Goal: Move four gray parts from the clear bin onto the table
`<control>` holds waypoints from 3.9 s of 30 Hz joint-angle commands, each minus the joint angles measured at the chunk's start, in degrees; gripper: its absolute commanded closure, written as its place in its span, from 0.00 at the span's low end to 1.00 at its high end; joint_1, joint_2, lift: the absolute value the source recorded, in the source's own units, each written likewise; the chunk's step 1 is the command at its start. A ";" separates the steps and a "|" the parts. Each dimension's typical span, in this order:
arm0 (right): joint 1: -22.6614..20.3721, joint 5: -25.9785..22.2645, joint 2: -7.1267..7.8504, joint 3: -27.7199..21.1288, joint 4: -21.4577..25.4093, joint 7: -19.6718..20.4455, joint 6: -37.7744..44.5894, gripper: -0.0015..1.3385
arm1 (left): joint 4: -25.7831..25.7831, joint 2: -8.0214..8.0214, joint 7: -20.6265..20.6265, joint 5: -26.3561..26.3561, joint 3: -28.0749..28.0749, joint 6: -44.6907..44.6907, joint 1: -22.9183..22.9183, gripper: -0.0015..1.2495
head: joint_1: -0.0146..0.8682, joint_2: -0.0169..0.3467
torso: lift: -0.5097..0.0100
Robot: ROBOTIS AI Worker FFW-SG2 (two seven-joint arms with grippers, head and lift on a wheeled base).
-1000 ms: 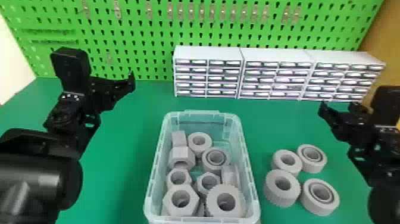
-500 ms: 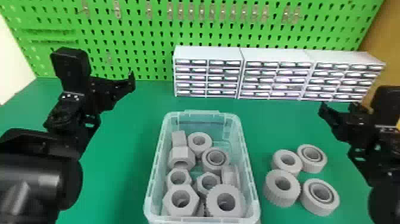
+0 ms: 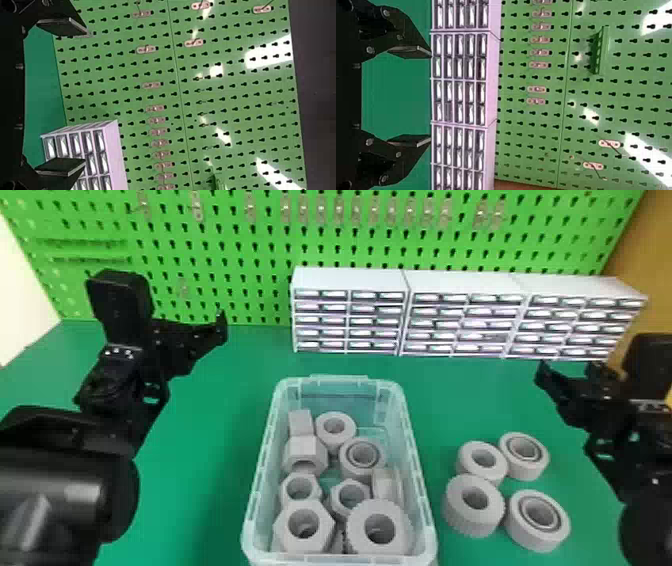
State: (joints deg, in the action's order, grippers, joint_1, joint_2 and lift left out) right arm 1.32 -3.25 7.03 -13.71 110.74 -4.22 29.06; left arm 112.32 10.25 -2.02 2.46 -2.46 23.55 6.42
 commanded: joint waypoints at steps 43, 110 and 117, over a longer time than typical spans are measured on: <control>0.35 0.18 0.35 -0.26 1.05 0.00 0.03 0.38 | 0.09 -0.06 0.00 -0.44 0.88 -0.09 -0.09 0.10 | 0.79 0.12 | 0.89; 0.61 -0.26 0.62 0.61 1.14 0.00 0.47 0.38 | 0.09 -0.06 0.00 -0.88 1.41 -0.44 -0.09 0.10 | 0.79 0.12 | 0.89; 0.70 -0.26 0.71 0.70 1.14 0.00 0.47 0.38 | 0.09 -0.06 0.00 -0.88 1.41 -0.44 -0.09 0.10 | 0.79 0.12 | 0.89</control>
State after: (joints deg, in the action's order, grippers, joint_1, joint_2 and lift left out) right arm 1.95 -3.52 7.65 -13.09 111.88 -4.22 29.53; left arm 112.41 10.19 -2.02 1.58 -1.05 23.11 6.31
